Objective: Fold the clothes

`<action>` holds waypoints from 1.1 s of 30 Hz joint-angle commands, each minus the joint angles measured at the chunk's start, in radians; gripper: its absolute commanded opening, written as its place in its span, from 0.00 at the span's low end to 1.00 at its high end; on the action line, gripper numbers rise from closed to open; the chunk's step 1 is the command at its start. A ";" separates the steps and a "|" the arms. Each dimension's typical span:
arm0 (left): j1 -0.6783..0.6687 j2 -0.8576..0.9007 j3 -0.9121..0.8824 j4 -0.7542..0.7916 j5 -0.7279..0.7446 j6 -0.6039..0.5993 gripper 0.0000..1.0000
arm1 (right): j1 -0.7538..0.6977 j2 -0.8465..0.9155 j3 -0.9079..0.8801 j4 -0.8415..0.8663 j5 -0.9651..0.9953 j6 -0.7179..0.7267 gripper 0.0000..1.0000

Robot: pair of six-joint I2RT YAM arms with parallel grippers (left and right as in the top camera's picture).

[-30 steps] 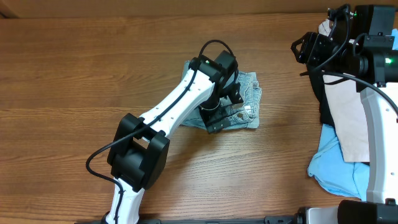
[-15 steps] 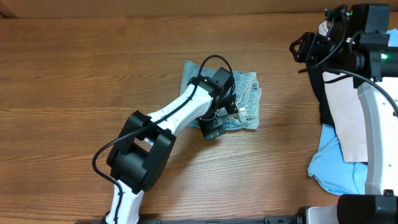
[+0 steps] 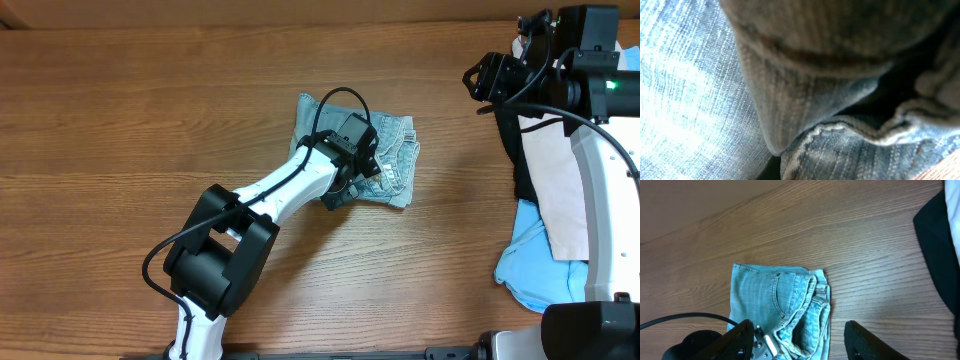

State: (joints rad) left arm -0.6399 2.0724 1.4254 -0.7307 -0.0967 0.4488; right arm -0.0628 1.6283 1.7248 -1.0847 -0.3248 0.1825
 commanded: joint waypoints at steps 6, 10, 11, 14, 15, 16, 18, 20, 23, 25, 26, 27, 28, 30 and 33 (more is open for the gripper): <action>0.083 0.066 0.039 -0.131 -0.147 -0.314 0.04 | 0.003 0.001 -0.003 0.006 0.010 -0.006 0.67; 0.151 0.065 0.222 -0.282 -0.146 -0.407 0.04 | 0.003 0.001 -0.003 0.006 0.010 -0.007 0.71; 0.166 0.065 0.266 -0.314 -0.146 -0.421 0.04 | 0.003 0.001 -0.003 0.006 0.010 -0.007 0.72; 0.217 0.065 0.418 -0.402 -0.148 -0.455 0.04 | 0.003 0.001 -0.003 0.006 0.010 -0.007 0.72; 0.235 0.065 0.465 -0.422 -0.152 -0.463 0.04 | 0.003 0.001 -0.003 0.006 0.010 -0.007 0.72; 0.252 0.065 0.502 -0.435 -0.164 -0.475 0.04 | 0.003 0.001 -0.003 0.006 0.010 -0.007 0.72; 0.290 0.065 0.576 -0.454 -0.208 -0.502 0.04 | 0.003 0.001 -0.003 0.006 0.010 -0.007 0.72; 0.330 0.065 0.632 -0.460 -0.254 -0.517 0.04 | 0.003 0.001 -0.003 0.006 0.010 -0.007 0.72; 0.399 0.065 0.693 -0.462 -0.323 -0.517 0.04 | 0.003 0.001 -0.003 0.006 0.010 -0.007 0.73; 0.446 0.065 0.719 -0.463 -0.363 -0.516 0.04 | 0.003 0.001 -0.003 0.006 0.010 -0.007 0.73; 0.473 0.065 0.732 -0.463 -0.386 -0.516 0.04 | 0.003 0.001 -0.003 0.008 0.010 -0.007 0.73; 0.496 0.065 0.742 -0.463 -0.402 -0.515 0.04 | 0.003 0.001 -0.003 0.010 0.010 -0.007 0.73; 0.525 0.065 0.754 -0.463 -0.415 -0.515 0.04 | 0.003 0.001 -0.003 0.014 0.010 -0.007 0.73; 0.579 0.065 0.780 -0.463 -0.420 -0.507 0.04 | 0.003 0.002 -0.003 0.021 0.010 -0.007 0.73; 0.667 0.065 0.836 -0.462 -0.410 -0.509 0.04 | 0.003 0.002 -0.003 0.033 0.010 -0.006 0.74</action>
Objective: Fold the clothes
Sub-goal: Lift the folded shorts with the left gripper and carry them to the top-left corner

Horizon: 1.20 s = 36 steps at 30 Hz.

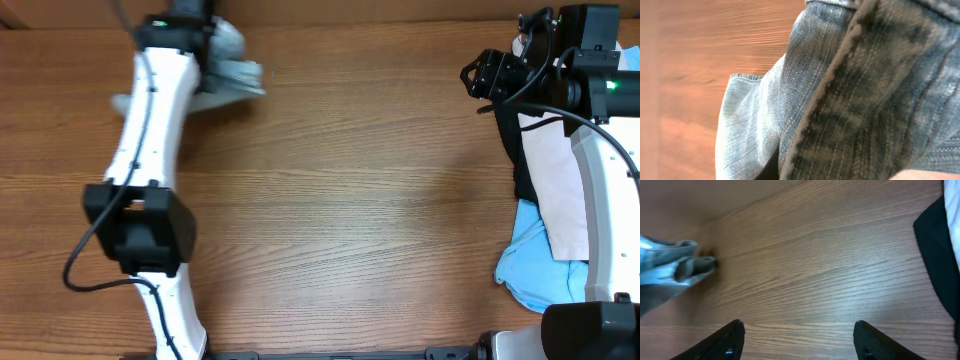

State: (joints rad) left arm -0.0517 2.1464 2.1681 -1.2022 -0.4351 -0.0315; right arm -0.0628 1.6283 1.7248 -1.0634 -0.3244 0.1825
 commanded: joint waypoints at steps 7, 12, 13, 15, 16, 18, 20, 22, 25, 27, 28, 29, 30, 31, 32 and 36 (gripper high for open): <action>0.241 -0.009 0.219 0.063 -0.063 -0.051 0.04 | 0.003 0.002 -0.003 0.022 0.009 -0.006 0.75; 0.301 -0.007 0.216 0.169 -0.063 -0.051 0.04 | 0.003 0.002 -0.003 0.022 0.009 -0.006 0.75; 0.308 -0.007 0.215 0.191 -0.063 -0.051 0.04 | 0.003 0.002 -0.003 0.022 0.009 -0.006 0.75; 0.320 -0.003 0.214 0.246 -0.064 -0.051 0.04 | 0.003 0.002 -0.003 0.022 0.009 -0.006 0.75; 0.323 -0.001 0.214 0.275 -0.068 -0.051 0.04 | 0.003 0.002 -0.003 0.023 0.009 -0.006 0.75; 0.327 0.008 0.214 0.325 -0.074 -0.052 0.04 | 0.003 0.002 -0.003 0.023 0.009 -0.007 0.76; 0.329 0.023 0.214 0.369 -0.078 -0.052 0.04 | 0.003 0.002 -0.003 0.023 0.009 -0.007 0.77; 0.329 0.045 0.214 0.398 -0.100 -0.067 0.04 | 0.003 0.004 -0.003 0.025 0.009 -0.007 0.78; 0.329 0.099 0.214 0.426 -0.165 -0.109 0.04 | 0.003 0.007 -0.003 0.027 0.009 -0.007 0.78; 0.329 0.142 0.214 0.445 -0.190 -0.127 0.04 | 0.003 0.010 -0.003 0.029 0.009 -0.007 0.78; 0.329 0.165 0.214 0.452 -0.193 -0.129 0.04 | 0.003 0.011 -0.003 0.029 0.009 -0.007 0.78; 0.329 0.182 0.214 0.454 -0.193 -0.129 0.04 | 0.003 0.014 -0.003 0.029 0.009 -0.007 0.78; 0.329 0.199 0.214 0.452 -0.193 -0.128 0.04 | 0.003 0.018 -0.003 0.029 0.009 -0.006 0.78; 0.329 0.207 0.214 0.447 -0.193 -0.123 0.04 | 0.003 0.020 -0.003 0.029 0.009 -0.006 0.78; 0.328 0.213 0.214 0.440 -0.192 -0.119 0.04 | 0.003 0.024 -0.003 0.029 0.009 -0.006 0.78; 0.326 0.209 0.217 0.427 -0.079 0.033 0.04 | 0.003 0.043 -0.003 0.029 0.009 -0.002 0.78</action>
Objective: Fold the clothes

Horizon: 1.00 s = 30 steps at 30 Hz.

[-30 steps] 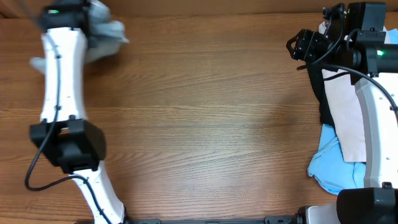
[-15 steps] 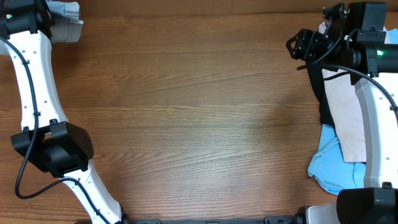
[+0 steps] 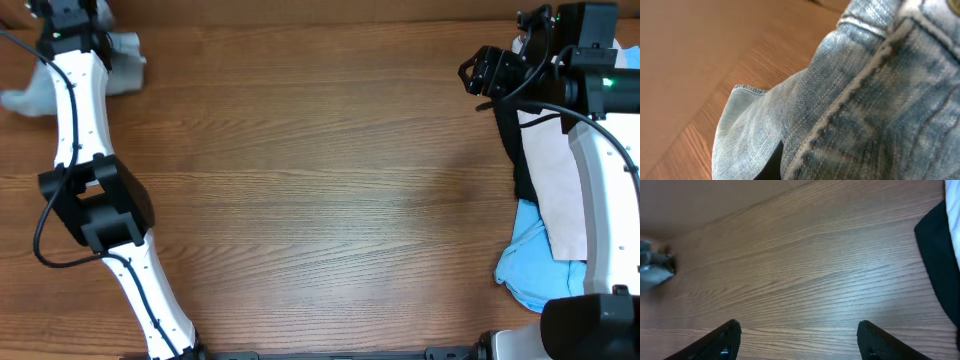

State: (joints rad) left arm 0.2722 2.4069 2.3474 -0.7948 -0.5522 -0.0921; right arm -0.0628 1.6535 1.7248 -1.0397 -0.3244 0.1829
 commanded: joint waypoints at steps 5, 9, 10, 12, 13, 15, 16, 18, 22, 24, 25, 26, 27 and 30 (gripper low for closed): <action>0.002 -0.068 0.038 -0.118 0.211 0.294 0.04 | 0.003 0.050 -0.003 -0.002 -0.005 0.001 0.78; 0.001 -0.068 0.038 -0.291 0.333 0.367 0.04 | 0.004 0.066 -0.003 -0.001 -0.021 0.001 0.78; 0.001 -0.068 0.038 -0.317 0.364 0.382 0.04 | 0.004 0.066 -0.003 0.000 -0.021 0.001 0.78; 0.001 -0.068 0.038 -0.329 0.389 0.400 0.04 | 0.004 0.066 -0.003 0.002 -0.021 0.001 0.78; 0.001 -0.069 0.039 -0.318 0.388 0.400 0.04 | 0.004 0.066 -0.003 0.002 -0.021 0.001 0.78; 0.001 -0.070 0.047 -0.286 0.383 0.400 0.04 | 0.004 0.066 -0.003 0.000 -0.021 0.001 0.78; 0.003 -0.070 0.059 -0.268 0.374 0.399 0.04 | 0.004 0.066 -0.003 -0.003 -0.021 0.001 0.78; 0.005 -0.070 0.094 -0.239 0.332 0.382 0.04 | 0.004 0.066 -0.003 -0.004 -0.021 0.001 0.78; 0.023 -0.070 0.210 -0.181 0.174 0.324 0.04 | 0.003 0.066 -0.003 -0.010 -0.021 0.001 0.78; 0.040 -0.070 0.269 -0.154 0.135 0.298 0.04 | 0.004 0.066 -0.003 -0.008 -0.021 0.001 0.78; 0.054 -0.070 0.298 -0.136 0.126 0.280 0.04 | 0.004 0.066 -0.003 -0.006 -0.021 0.001 0.78; 0.067 -0.070 0.318 -0.123 0.127 0.266 0.04 | 0.004 0.066 -0.003 -0.006 -0.021 0.001 0.78; 0.077 -0.070 0.329 -0.109 0.128 0.251 0.04 | 0.004 0.066 -0.003 -0.006 -0.021 0.000 0.78; 0.100 -0.069 0.330 -0.061 0.168 0.237 0.04 | 0.004 0.066 -0.003 -0.005 -0.021 0.000 0.78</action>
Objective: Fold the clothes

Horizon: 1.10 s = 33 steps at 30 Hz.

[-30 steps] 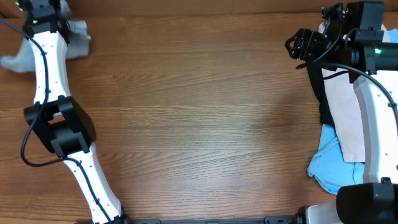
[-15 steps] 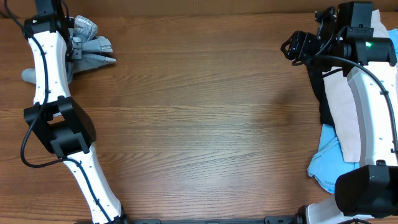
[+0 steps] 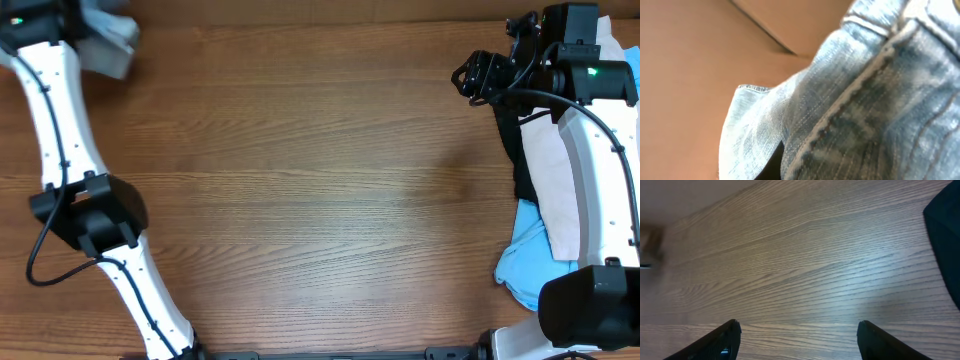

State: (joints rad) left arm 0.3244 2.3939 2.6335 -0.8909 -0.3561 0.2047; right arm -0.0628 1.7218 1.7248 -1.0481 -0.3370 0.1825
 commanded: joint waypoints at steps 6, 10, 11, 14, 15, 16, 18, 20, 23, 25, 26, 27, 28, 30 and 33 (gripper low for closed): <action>0.050 -0.037 -0.001 0.099 0.069 -0.060 0.04 | 0.004 -0.003 -0.003 0.010 -0.009 0.001 0.78; 0.047 -0.026 -0.001 0.136 0.069 -0.064 0.04 | 0.003 -0.003 -0.003 0.012 -0.008 0.001 0.78; 0.047 -0.026 -0.001 0.142 0.069 -0.064 0.04 | 0.003 -0.003 -0.003 0.014 -0.008 0.001 0.79; 0.047 -0.026 -0.001 0.168 0.069 -0.073 0.04 | 0.003 -0.003 -0.003 0.014 -0.008 0.001 0.78; 0.047 -0.026 -0.001 0.181 0.069 -0.082 0.04 | 0.003 -0.003 -0.003 0.014 -0.008 0.001 0.79; 0.047 -0.026 -0.001 0.189 0.069 -0.092 0.04 | 0.003 -0.003 -0.003 0.014 -0.008 0.001 0.79; 0.046 -0.021 -0.001 0.211 0.069 -0.125 0.04 | 0.003 -0.003 -0.003 0.014 -0.008 0.001 0.78; 0.045 -0.008 -0.001 0.224 0.071 -0.149 0.04 | 0.003 -0.003 -0.003 0.014 -0.008 0.001 0.78; 0.037 0.031 -0.001 0.199 0.092 -0.152 0.04 | 0.003 -0.003 -0.003 0.014 -0.008 0.001 0.78; 0.031 0.066 -0.001 0.160 0.092 -0.148 0.04 | 0.003 -0.003 -0.003 0.014 -0.008 0.001 0.79; 0.029 0.083 -0.001 0.142 0.092 -0.142 0.04 | 0.003 -0.003 -0.003 0.014 -0.008 0.000 0.79; 0.026 0.109 -0.001 0.101 0.092 -0.125 0.04 | 0.003 -0.003 -0.003 0.014 -0.007 0.000 0.79; 0.025 0.126 -0.001 0.074 0.092 -0.118 0.04 | 0.003 -0.003 -0.003 0.015 -0.004 0.000 0.79; 0.024 0.151 -0.001 0.024 0.092 -0.117 0.04 | 0.003 -0.003 -0.003 0.016 0.000 0.000 0.79; 0.024 0.163 -0.001 -0.066 0.092 -0.113 0.04 | 0.003 -0.003 -0.003 0.023 -0.001 0.000 0.79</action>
State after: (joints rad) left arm 0.3595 2.5595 2.6171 -0.9192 -0.2687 0.0917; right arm -0.0628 1.7218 1.7248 -1.0363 -0.3363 0.1825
